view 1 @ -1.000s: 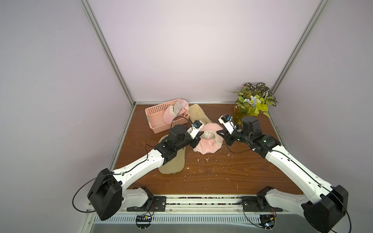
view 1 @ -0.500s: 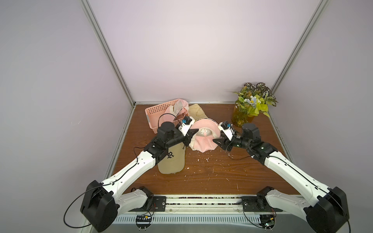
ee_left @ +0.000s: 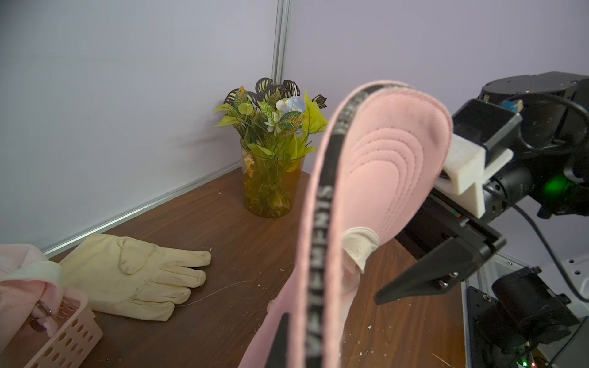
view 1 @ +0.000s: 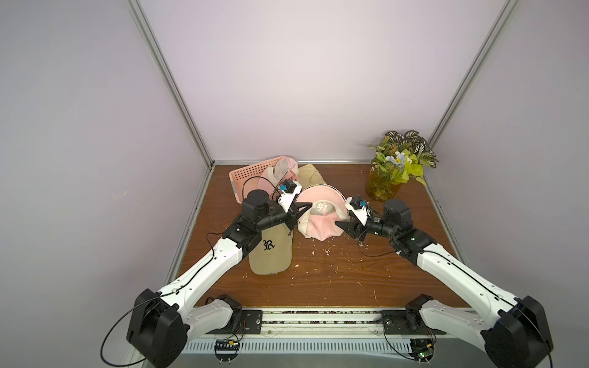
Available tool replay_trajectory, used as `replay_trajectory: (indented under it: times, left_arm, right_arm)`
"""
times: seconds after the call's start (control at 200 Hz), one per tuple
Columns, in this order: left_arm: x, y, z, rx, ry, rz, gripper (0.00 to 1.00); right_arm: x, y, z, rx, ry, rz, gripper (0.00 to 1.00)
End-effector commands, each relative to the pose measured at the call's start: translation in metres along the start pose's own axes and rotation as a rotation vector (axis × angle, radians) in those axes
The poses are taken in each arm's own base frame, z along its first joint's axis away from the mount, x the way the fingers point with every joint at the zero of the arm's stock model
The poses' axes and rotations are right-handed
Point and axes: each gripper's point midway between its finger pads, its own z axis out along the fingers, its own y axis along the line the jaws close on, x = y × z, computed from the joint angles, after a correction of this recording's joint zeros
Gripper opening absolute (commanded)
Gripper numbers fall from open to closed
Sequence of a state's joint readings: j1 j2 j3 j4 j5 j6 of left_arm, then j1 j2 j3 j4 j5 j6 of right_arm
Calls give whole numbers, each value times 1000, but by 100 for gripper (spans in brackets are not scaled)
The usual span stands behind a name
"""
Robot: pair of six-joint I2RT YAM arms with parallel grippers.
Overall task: Turn the baseball cap inside out
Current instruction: Turn over the baseball cap.
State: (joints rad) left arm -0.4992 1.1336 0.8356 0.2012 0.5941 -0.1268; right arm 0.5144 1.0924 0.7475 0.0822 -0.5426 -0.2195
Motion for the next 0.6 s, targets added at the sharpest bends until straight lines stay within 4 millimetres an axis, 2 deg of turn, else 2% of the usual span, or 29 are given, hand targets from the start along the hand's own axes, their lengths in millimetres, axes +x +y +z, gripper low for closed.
replay_trajectory:
  times: [0.0,0.21,0.455,0.595]
  left_arm:
    - [-68,-20,-21,66,-177,69,1]
    - [-79,-22,-24,79,-192,70,1]
    - [-79,-17,-22,56,-192,47,1]
    - [-84,-11,-26,40,-214,24,1]
  right_arm:
    - [13,20,5,-124,34,13,55]
    - [22,39,10,-256,67,53,52]
    - [8,52,4,-321,13,41,43]
    - [11,61,2,-368,29,45,41]
